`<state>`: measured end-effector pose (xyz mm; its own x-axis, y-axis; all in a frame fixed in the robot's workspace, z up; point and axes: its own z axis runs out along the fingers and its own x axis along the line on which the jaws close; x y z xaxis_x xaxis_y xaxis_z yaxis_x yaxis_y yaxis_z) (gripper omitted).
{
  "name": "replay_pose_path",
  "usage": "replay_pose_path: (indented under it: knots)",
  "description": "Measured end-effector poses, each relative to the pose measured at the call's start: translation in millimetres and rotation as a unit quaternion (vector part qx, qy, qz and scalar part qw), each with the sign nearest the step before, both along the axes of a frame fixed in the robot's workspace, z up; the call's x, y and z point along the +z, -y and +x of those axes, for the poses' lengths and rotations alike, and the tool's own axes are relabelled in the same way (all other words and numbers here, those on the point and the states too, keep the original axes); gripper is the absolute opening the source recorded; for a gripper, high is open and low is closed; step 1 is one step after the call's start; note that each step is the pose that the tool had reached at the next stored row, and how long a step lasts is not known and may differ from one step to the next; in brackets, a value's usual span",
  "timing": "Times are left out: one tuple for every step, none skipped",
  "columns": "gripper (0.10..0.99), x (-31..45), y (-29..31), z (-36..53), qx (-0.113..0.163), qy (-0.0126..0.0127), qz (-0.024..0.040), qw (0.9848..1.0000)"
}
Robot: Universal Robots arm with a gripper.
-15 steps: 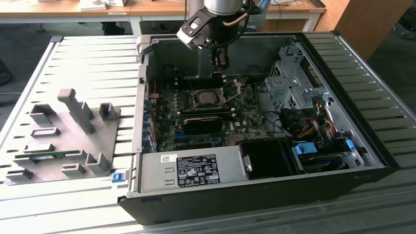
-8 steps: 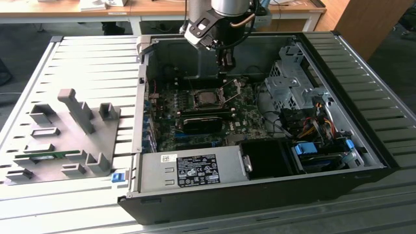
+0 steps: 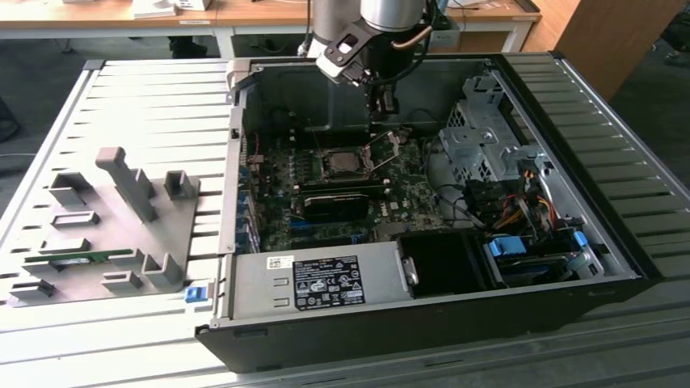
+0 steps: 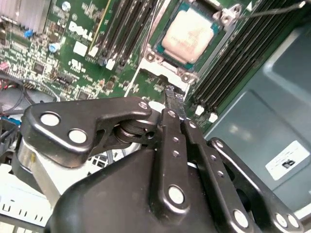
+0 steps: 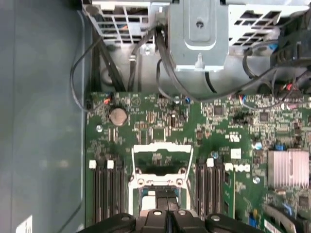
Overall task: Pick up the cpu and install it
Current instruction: 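Close the cpu cover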
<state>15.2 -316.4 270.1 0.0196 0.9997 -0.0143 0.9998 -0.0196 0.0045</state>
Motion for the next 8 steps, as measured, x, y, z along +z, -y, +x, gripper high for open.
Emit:
replay_pose_path:
  knots:
    - [0.106,-0.5,0.0,2.1,0.0,0.0,0.0,1.0]
    - [0.106,-1.0,-0.1,3.2,0.0,0.0,-0.0001,1.0]
    - [0.106,-1.7,-0.2,4.1,0.0,-0.0001,-0.0002,1.0]
    - [0.106,-2.4,-0.3,5.5,0.0,0.0,-0.0002,1.0]
    - [0.106,-3.1,-0.3,6.6,0.001,0.0,-0.0002,1.0]
    - [0.106,-3.8,-0.3,6.9,0.003,0.0001,-0.0002,1.0]
    - [0.106,-4.6,-0.3,7.4,0.004,0.0001,-0.0002,1.0]
    - [0.106,-5.3,-0.3,8.5,0.006,0.0001,-0.0002,1.0]
